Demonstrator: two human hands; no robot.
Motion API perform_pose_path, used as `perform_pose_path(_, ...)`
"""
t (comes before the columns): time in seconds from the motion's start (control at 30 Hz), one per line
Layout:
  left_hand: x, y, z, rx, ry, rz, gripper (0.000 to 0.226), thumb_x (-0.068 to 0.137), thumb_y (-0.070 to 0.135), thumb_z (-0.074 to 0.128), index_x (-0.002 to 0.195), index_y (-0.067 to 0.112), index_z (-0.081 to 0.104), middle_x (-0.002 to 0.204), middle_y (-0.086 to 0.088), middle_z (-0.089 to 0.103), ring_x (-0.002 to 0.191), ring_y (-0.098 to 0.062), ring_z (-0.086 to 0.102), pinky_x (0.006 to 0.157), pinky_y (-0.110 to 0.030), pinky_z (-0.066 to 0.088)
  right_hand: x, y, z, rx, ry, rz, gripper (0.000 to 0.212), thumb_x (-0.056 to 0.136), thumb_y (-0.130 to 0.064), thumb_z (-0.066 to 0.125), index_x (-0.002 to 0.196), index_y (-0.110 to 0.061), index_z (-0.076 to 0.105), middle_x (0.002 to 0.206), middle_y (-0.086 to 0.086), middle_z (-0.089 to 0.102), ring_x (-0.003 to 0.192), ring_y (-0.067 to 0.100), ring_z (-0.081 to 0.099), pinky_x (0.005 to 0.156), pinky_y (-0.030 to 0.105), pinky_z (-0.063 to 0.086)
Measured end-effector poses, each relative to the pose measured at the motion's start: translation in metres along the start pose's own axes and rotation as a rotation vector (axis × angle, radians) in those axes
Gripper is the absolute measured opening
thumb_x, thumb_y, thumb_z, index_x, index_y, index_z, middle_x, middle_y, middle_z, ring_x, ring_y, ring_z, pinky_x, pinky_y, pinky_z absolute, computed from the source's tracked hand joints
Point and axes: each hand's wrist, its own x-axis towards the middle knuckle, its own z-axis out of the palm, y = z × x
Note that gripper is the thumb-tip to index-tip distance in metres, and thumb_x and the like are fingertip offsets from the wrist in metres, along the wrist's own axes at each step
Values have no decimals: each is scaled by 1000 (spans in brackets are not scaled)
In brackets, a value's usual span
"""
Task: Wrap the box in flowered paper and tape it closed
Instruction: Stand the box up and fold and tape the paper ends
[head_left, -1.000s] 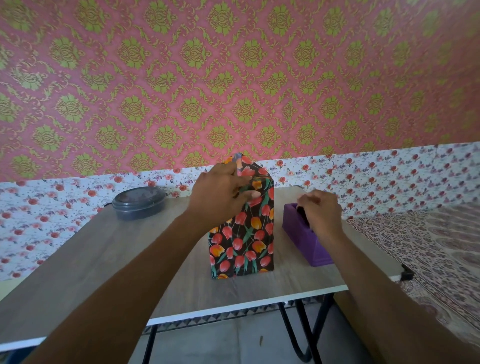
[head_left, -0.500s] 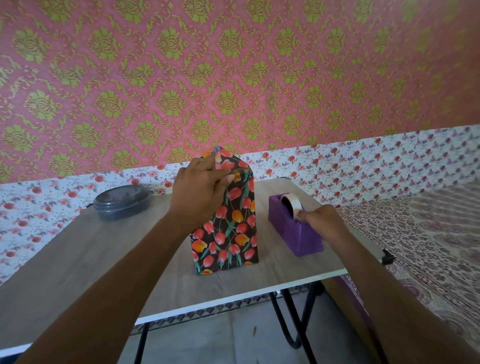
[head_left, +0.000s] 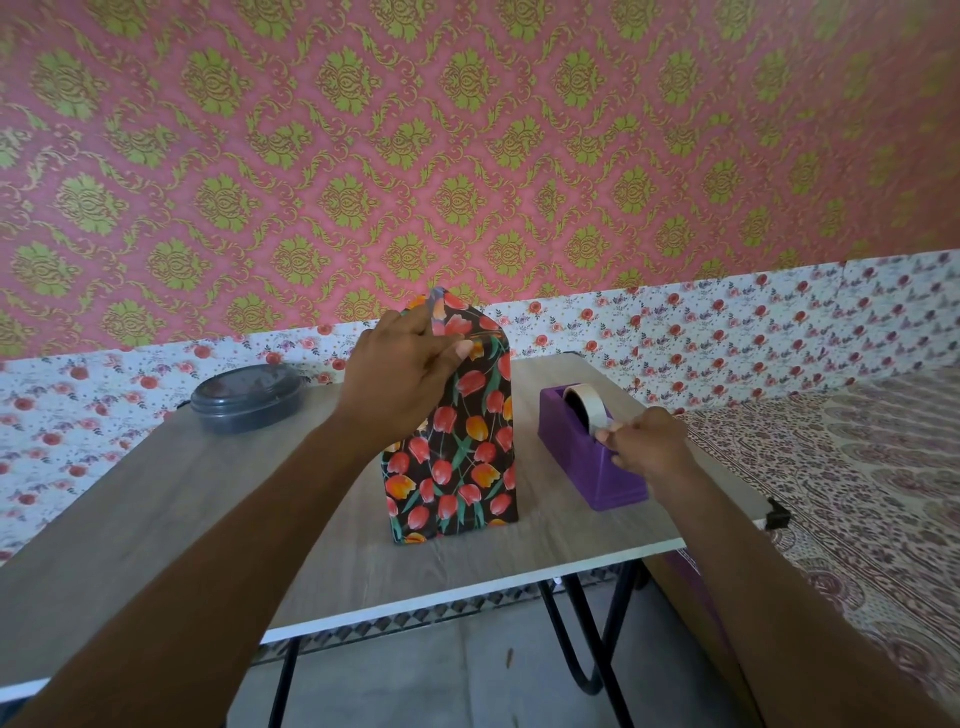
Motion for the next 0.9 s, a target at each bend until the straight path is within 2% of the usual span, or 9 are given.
perform_pose_path(0.1,-1,1,0,-9,0,-2,45,102,43,47,89,10,75,83,7,37,75,-19,42,64,-31,35,-2,6,-1,54,31,5,54,61,-36,93,96,-3,69,119,18,63,79,26,69,38,11,44)
perform_pose_path(0.2,-1,1,-2,-12,-12,-5,44,102,42,49,92,10,77,79,7,32,75,-20,40,65,-31,31,-16,1,-7,324,31,53,58,56,-36,97,91,1,70,107,21,68,74,26,73,59,27,61)
perform_pose_path(0.37,-3,2,-4,-11,-28,-24,41,103,40,52,87,9,75,79,-5,47,75,-20,41,65,-30,30,-46,-11,-11,660,41,120,9,89,-7,69,87,1,65,76,12,60,65,19,60,74,40,62)
perform_pose_path(0.43,-2,2,-4,-16,-34,-29,40,102,38,53,83,9,73,85,-10,53,76,-21,42,64,-30,30,-51,-3,-6,661,108,146,6,89,2,62,83,5,62,77,14,60,67,21,61,72,39,62)
perform_pose_path(0.57,-2,1,-5,-49,-52,-39,41,103,38,51,85,8,73,79,1,40,79,-19,40,64,-29,29,-59,28,8,496,200,178,15,93,-4,65,78,-2,62,78,11,66,70,22,63,72,41,59)
perform_pose_path(0.7,0,1,-8,-51,-102,-30,39,104,34,51,70,18,58,112,-28,59,81,-18,37,64,-30,29,-71,44,15,297,290,10,28,96,-11,64,71,-1,68,68,14,64,58,20,54,56,29,40)
perform_pose_path(0.77,1,-3,-8,-36,-100,-24,40,106,36,45,81,12,65,114,-24,60,83,-22,43,65,-29,29,-77,41,16,296,301,-36,26,96,-14,65,77,1,72,73,17,66,59,18,53,58,29,38)
perform_pose_path(0.83,1,-6,-8,-75,-81,-32,40,107,38,38,112,16,71,104,-8,64,89,-22,52,65,-30,34,-82,36,16,328,295,-90,19,93,-13,68,78,-3,75,79,17,69,65,17,58,67,31,43)
perform_pose_path(0.9,0,-9,-10,-106,-84,-34,40,105,37,34,110,16,67,93,0,62,85,-21,55,65,-35,43,-85,34,20,384,286,-170,15,89,-10,72,76,-11,76,79,11,71,71,18,64,73,34,50)
